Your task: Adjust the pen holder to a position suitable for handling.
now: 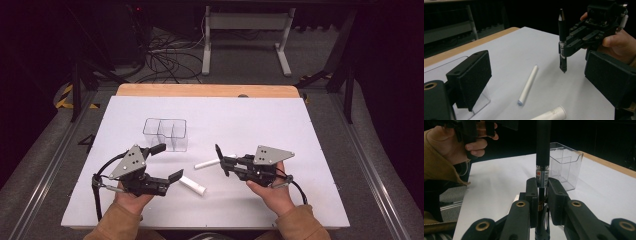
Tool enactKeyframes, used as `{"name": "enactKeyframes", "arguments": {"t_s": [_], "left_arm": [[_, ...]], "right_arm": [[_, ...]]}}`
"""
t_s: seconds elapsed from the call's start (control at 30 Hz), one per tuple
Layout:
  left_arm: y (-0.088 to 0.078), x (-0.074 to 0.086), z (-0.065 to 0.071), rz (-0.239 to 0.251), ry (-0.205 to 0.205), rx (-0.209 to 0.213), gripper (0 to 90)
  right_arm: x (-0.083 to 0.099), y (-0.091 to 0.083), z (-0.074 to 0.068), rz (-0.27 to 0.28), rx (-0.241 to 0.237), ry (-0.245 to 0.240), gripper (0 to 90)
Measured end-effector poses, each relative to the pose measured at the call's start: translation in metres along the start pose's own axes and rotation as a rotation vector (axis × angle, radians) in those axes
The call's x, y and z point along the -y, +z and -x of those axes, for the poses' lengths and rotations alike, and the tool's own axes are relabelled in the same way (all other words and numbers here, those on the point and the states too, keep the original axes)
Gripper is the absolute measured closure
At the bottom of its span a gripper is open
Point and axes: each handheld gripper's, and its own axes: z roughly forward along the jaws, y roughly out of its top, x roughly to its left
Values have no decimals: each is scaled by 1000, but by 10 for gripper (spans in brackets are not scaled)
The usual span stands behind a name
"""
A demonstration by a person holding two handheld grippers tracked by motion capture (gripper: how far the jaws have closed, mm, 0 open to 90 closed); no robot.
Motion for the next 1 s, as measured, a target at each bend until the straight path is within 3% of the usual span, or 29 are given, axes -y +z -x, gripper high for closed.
{"name": "enactKeyframes", "arguments": {"t_s": [0.37, 0.63, 1.0], "left_arm": [[24, -8, 7, 16, 13, 52, 102], [46, -11, 13, 1, -14, 97, 128], [73, -15, 24, -44, -28, 120, 269]], "right_arm": [[2, 4, -4, -1, -4, 4, 799], [3, 7, -7, -10, 1, -2, 798], [5, 8, -8, -16, 7, -8, 798]]}}
